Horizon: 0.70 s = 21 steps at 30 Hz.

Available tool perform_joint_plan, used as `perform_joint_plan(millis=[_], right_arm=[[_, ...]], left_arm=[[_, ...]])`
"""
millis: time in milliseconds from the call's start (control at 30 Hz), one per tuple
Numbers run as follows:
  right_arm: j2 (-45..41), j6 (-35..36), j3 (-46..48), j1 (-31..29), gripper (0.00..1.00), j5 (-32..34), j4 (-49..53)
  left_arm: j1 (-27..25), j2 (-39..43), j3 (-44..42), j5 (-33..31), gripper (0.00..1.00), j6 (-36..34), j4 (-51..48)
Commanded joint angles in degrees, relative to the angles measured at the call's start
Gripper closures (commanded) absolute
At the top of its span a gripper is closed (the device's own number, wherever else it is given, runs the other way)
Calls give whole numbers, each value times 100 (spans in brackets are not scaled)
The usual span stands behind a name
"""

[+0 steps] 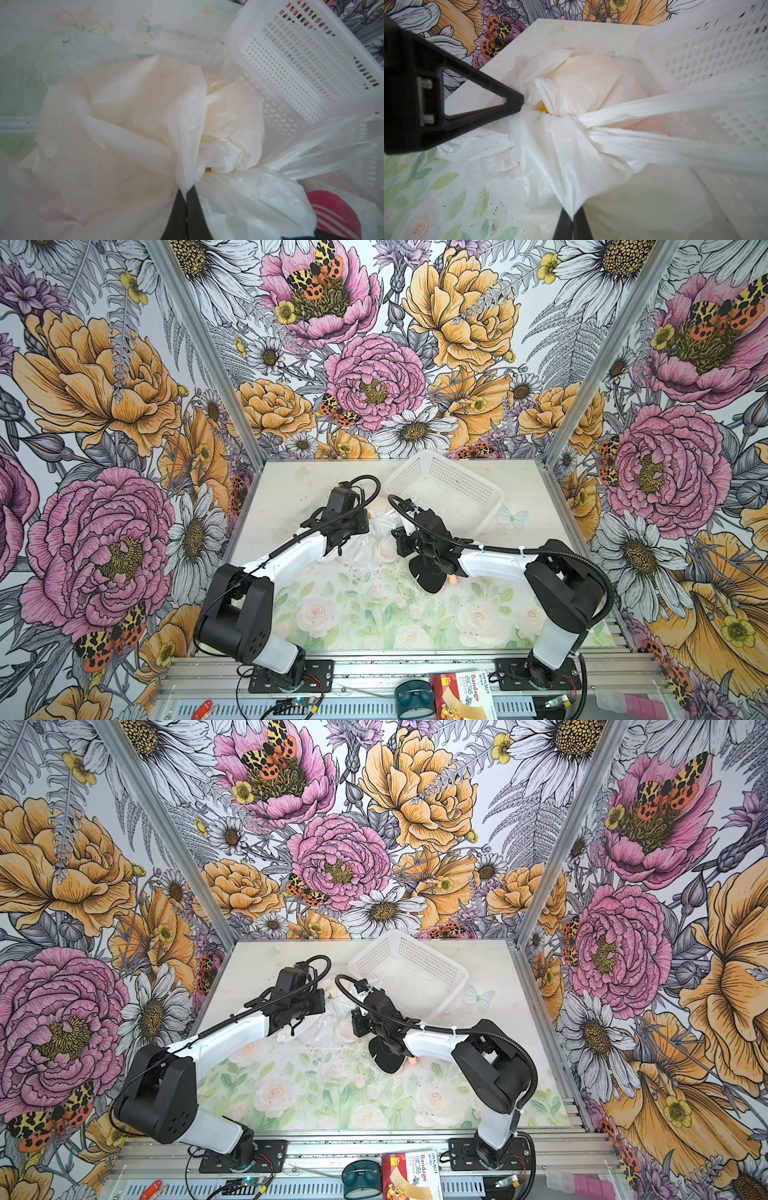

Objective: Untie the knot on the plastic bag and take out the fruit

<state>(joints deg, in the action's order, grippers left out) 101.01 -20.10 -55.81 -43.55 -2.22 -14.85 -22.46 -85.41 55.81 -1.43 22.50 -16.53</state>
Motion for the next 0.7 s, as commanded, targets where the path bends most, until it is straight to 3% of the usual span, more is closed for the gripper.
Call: perform_joint_plan(millis=[0, 333, 667], right_arm=[[-322, -133, 168, 87, 100, 139, -310], [-507, -499, 608, 407, 100, 223, -743], [-499, -478, 675, 457, 100, 124, -881]], left_arm=[[3, 245, -70, -393, 100, 8, 28], [121, 551, -211, -926, 100, 155, -117], [278, 549, -255, -819, 100, 237, -113]])
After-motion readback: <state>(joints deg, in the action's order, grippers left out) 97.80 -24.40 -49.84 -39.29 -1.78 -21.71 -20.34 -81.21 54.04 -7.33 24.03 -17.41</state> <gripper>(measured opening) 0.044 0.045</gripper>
